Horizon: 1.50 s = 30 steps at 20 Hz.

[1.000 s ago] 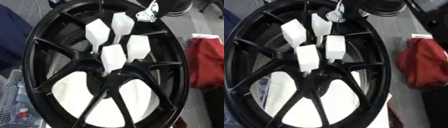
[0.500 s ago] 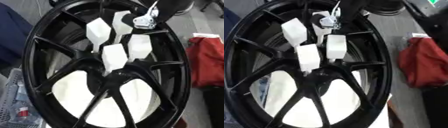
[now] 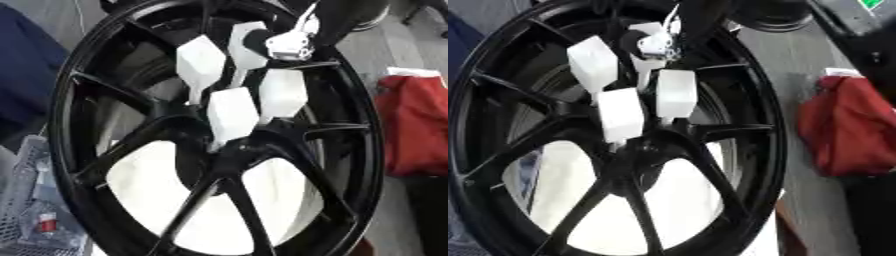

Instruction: Pull the pin out of the wheel hub.

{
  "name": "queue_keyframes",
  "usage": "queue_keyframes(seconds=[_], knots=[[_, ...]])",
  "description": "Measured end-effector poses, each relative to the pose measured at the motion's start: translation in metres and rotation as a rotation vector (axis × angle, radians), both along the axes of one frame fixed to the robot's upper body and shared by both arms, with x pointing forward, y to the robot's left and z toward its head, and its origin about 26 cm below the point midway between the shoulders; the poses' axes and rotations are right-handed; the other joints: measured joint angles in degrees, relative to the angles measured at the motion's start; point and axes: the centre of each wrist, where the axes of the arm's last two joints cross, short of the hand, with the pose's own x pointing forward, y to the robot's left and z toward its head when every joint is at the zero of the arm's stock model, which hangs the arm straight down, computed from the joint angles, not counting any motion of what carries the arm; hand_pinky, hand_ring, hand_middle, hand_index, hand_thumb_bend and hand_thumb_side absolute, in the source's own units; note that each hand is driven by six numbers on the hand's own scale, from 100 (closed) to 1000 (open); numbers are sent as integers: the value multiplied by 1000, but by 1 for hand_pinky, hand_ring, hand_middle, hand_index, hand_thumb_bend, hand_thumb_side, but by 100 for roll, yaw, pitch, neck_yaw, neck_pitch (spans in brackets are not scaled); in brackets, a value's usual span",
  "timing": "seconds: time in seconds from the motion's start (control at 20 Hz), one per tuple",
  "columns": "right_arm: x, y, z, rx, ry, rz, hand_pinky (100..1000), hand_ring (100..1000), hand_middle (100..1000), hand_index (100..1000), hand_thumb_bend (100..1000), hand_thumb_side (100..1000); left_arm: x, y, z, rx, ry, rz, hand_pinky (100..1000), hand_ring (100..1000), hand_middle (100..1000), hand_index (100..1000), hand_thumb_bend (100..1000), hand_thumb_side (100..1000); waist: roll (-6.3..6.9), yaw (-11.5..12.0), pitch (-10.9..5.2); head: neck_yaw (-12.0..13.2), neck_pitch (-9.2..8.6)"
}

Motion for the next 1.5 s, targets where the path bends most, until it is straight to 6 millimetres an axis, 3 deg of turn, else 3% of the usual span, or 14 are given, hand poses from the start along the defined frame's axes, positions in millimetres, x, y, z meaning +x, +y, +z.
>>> queue_keyframes(seconds=[0.3,1.1,1.5], knots=[[6,-1,-4,-24,-15,-40,953,947,905,998,100,328,0,0,0,4,2,-1,987,564,722,896,146,973,-26,38,32,0,0],[24,-10,-18,-68,-22,-127,953,960,910,992,100,395,0,-2,0,5,9,-4,991,564,724,891,149,981,-62,8,100,0,1],[30,-16,-21,-84,-39,-168,954,965,909,994,100,388,0,-2,0,6,14,-5,993,562,719,888,149,982,-74,7,100,1,1]])
